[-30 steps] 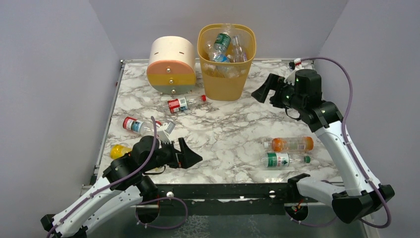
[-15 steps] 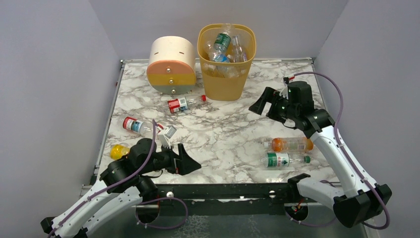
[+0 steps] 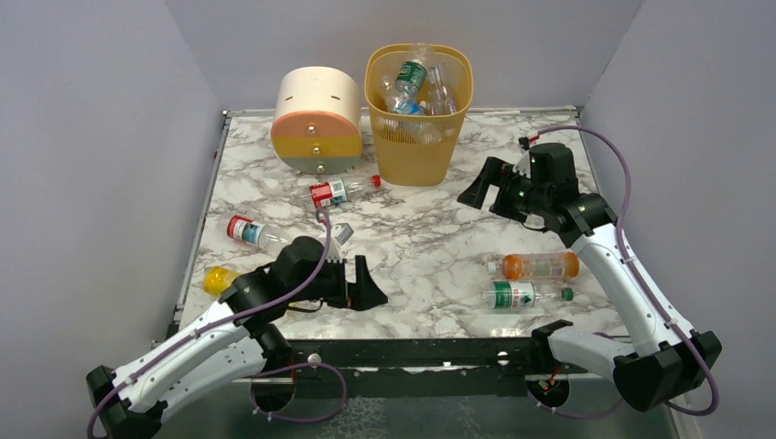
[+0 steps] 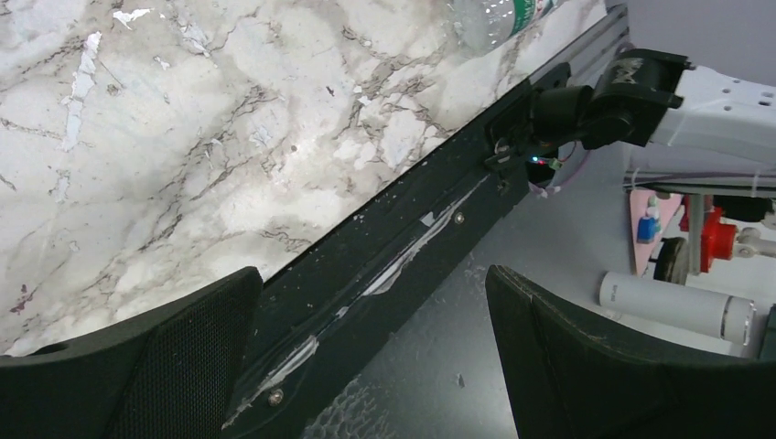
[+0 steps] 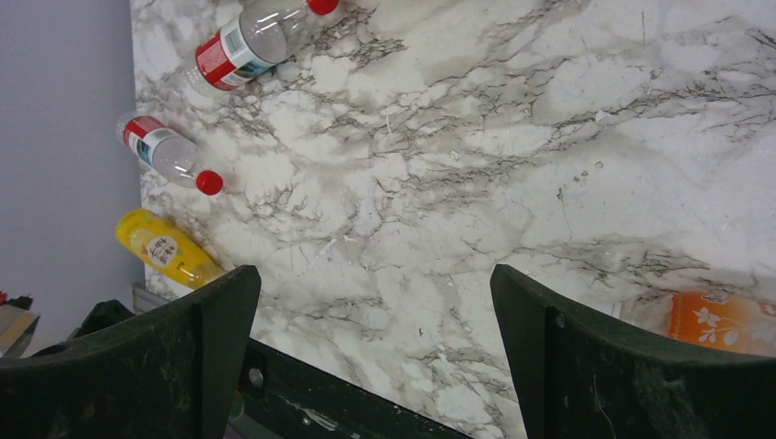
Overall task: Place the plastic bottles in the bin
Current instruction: Pick up the plastic bottle at the center of the board.
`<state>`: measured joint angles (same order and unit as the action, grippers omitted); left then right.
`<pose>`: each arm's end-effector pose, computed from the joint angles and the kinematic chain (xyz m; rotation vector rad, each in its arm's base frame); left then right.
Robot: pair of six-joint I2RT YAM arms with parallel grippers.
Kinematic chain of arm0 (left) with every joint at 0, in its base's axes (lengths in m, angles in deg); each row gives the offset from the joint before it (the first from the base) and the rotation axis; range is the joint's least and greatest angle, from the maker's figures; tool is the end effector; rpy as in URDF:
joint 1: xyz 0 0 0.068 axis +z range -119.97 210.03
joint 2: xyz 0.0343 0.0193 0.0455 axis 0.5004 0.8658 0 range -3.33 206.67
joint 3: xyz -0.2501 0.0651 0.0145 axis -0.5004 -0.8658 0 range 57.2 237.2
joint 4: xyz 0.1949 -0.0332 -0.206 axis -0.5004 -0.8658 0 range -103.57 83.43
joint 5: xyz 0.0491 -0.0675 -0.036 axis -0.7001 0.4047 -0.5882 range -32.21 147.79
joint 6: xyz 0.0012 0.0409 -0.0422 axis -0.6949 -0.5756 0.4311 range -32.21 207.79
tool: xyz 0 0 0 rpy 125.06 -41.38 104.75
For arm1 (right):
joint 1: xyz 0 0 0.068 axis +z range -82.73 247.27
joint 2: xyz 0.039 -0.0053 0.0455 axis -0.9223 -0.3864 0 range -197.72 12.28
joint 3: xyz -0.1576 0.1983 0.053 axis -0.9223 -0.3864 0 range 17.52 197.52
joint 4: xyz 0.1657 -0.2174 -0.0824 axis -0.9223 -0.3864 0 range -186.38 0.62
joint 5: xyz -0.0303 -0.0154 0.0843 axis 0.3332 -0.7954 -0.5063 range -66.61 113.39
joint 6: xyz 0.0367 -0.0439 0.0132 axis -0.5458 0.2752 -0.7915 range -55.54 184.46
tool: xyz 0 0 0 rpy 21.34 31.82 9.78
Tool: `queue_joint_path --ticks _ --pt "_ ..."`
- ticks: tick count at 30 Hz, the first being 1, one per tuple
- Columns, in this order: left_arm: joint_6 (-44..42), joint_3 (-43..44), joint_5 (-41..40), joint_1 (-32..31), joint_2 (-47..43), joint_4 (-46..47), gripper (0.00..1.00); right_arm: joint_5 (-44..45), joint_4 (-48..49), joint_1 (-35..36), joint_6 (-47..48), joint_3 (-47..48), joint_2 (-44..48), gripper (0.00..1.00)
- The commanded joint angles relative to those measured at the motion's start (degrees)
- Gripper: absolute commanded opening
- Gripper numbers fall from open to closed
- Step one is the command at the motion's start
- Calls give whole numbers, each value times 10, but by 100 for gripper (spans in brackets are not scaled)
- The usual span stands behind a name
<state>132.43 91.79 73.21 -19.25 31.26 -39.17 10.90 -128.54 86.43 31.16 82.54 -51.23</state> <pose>0.1102 -0.1453 0.2532 0.2727 2.3716 -1.1723 0.2510 0.0971 0.3333 0.1609 2.3084 0.7288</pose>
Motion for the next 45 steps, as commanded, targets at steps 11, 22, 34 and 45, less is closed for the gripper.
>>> queue_joint_path --ticks 11,22,34,45 --pt "-36 81 -16 -2 146 81 99 87 -123 4 57 14 0 100" --pt "26 13 -35 -3 114 142 99 136 -71 4 20 -71 35 99" --pt "23 0 -4 -3 126 183 99 163 -113 3 -18 -18 -42 99" --pt "0 -5 13 -4 137 186 99 248 -154 3 -73 -11 -23 99"
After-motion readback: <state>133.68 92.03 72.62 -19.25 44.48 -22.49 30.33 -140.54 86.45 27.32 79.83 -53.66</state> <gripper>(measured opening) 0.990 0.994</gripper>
